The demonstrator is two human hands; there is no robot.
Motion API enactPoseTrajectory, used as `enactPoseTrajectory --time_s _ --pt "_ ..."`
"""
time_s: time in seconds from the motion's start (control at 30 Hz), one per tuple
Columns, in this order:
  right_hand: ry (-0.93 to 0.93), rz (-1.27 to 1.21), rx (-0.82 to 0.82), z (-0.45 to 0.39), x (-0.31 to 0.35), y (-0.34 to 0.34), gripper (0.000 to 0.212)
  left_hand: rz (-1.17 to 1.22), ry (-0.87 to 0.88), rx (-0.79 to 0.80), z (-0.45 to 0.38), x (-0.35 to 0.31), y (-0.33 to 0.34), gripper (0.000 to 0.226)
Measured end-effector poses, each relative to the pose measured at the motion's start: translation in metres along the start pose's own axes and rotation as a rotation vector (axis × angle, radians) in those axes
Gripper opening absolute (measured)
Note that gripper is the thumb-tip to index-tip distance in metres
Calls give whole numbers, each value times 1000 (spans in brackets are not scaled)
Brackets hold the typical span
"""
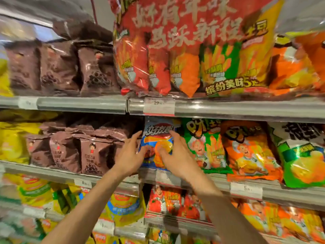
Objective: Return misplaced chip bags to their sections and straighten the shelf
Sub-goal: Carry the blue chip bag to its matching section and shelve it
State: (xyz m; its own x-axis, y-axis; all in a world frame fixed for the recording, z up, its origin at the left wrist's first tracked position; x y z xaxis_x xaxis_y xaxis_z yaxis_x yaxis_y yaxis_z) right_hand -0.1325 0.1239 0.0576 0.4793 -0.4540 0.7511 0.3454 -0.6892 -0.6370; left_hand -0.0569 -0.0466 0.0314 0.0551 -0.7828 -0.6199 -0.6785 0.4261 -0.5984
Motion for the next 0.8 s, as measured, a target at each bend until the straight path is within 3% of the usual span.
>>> enactPoseTrajectory --time_s 0.1,0.33,0.8 --pt "71 -16 47 -11 -5 20 75 164 -15 46 -5 -1 12 58" --pt "182 -33 39 -19 -20 35 76 126 -37 111 -11 14 15 60" --pt "119 -115 -51 -18 5 20 70 140 167 -29 -13 -4 -26 52"
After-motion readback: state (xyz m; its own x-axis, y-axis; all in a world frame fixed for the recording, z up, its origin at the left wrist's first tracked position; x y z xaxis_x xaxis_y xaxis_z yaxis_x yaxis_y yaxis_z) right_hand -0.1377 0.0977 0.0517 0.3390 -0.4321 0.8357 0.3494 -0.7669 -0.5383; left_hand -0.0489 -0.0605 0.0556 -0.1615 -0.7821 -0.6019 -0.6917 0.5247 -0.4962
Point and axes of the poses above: each hand's wrist, its own z-axis away from the middle knuckle, its own y-axis out of the palm, x = y × z, the point moved 8 cm from there along -z, towards the middle knuckle, and after that the axes turned 10 degrees about y, right-handed, at the moved point
